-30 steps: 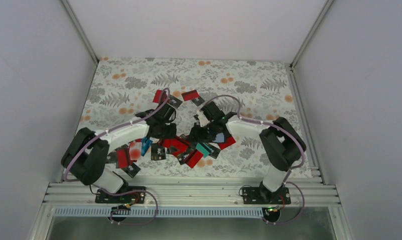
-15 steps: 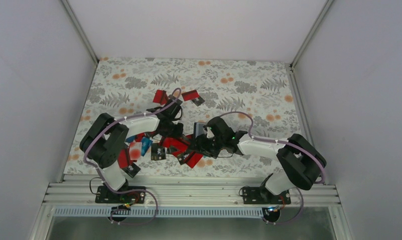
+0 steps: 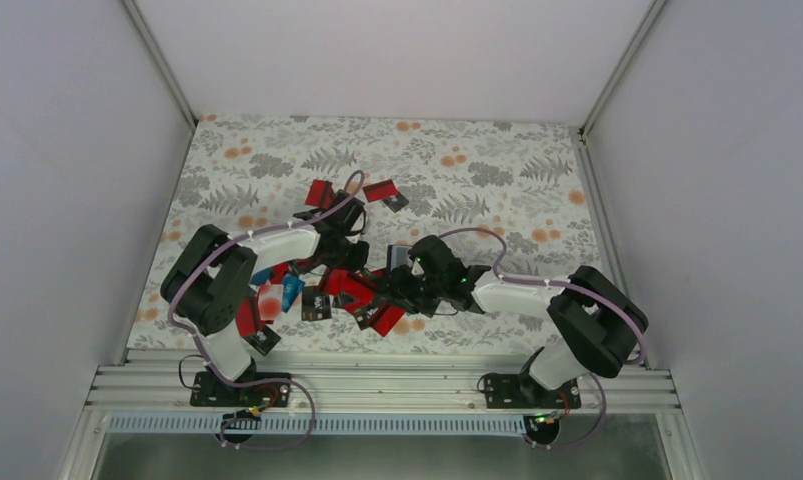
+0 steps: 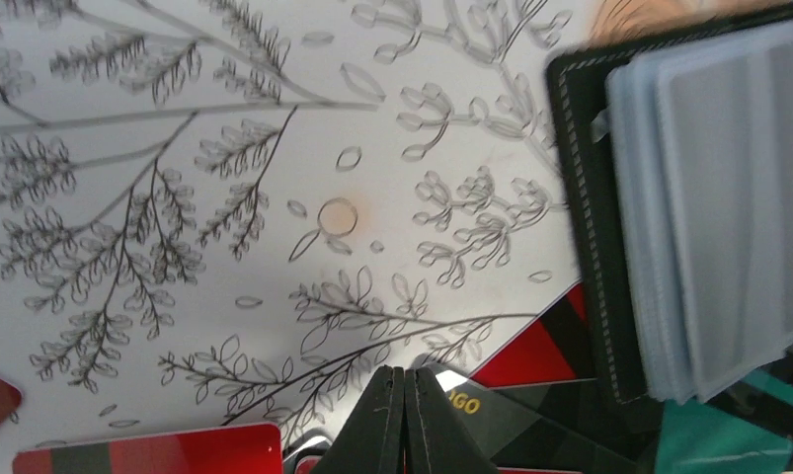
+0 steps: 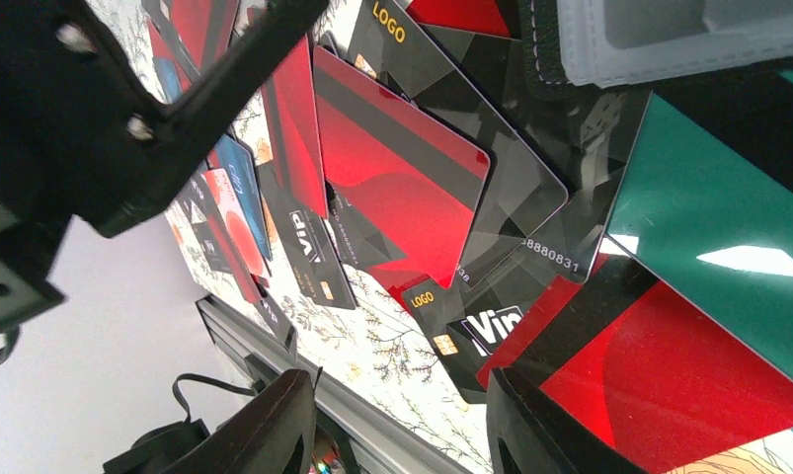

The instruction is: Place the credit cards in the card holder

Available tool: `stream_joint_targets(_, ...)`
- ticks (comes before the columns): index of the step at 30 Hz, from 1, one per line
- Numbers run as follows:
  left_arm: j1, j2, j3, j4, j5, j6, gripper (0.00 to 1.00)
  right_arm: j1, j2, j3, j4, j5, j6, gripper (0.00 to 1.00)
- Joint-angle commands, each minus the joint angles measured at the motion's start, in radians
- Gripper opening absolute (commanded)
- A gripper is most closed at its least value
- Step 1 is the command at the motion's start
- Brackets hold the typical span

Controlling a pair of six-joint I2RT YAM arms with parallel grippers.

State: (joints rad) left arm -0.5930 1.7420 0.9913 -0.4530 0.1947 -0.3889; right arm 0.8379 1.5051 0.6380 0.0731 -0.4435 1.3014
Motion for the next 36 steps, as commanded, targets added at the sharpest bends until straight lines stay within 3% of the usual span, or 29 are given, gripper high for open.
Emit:
stream_joint_targets(1,0.002,-0.012,0.055,-0.023,-0.005,0.034,0.04,0.014,0.005,-0.007,0.025,0.040,0.026,0.46)
stream_joint_targets(12,0.002,0.061,0.019,0.033,0.098,0.047,0.04,0.020,0.032,-0.032,0.068,0.051,0.087,0.45)
stream_joint_targets(36,0.001,0.069,-0.133,0.109,0.094,0.009,0.03,0.029,0.209,-0.042,0.286,0.043,0.179,0.39)
